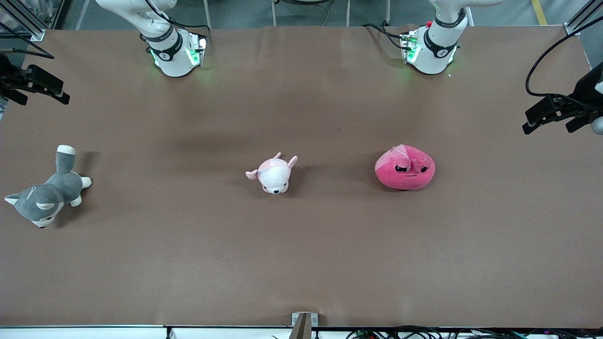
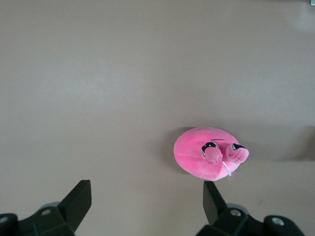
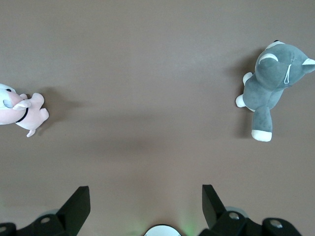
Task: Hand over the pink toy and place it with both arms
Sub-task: 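Move the left gripper toward the hot-pink plush toy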
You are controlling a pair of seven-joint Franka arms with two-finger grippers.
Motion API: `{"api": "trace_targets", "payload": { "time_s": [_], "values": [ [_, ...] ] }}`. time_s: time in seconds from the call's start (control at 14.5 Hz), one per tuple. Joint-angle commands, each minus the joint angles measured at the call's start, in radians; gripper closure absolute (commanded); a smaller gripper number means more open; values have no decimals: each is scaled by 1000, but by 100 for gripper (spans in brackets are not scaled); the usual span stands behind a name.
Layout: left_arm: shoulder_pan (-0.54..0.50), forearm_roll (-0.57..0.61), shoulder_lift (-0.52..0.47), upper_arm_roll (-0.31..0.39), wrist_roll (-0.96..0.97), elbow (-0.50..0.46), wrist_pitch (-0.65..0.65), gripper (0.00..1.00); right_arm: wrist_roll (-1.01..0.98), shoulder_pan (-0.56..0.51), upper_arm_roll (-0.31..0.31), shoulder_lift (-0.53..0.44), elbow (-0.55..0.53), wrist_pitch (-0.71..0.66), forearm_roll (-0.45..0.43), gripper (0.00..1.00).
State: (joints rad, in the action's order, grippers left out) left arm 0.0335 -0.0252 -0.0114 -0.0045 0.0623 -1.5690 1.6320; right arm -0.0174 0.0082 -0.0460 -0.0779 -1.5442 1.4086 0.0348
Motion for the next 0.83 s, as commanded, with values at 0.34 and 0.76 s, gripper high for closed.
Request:
{"api": "trace_targets", "payload": {
  "time_s": [0.34, 0.76],
  "values": [
    [19, -10, 100, -55, -10, 17, -14, 0, -3, -14, 8, -23, -28, 10, 17, 0],
    [74, -12, 185, -81, 94, 14, -15, 0, -4, -11, 8, -23, -28, 9, 14, 0]
  ]
}}
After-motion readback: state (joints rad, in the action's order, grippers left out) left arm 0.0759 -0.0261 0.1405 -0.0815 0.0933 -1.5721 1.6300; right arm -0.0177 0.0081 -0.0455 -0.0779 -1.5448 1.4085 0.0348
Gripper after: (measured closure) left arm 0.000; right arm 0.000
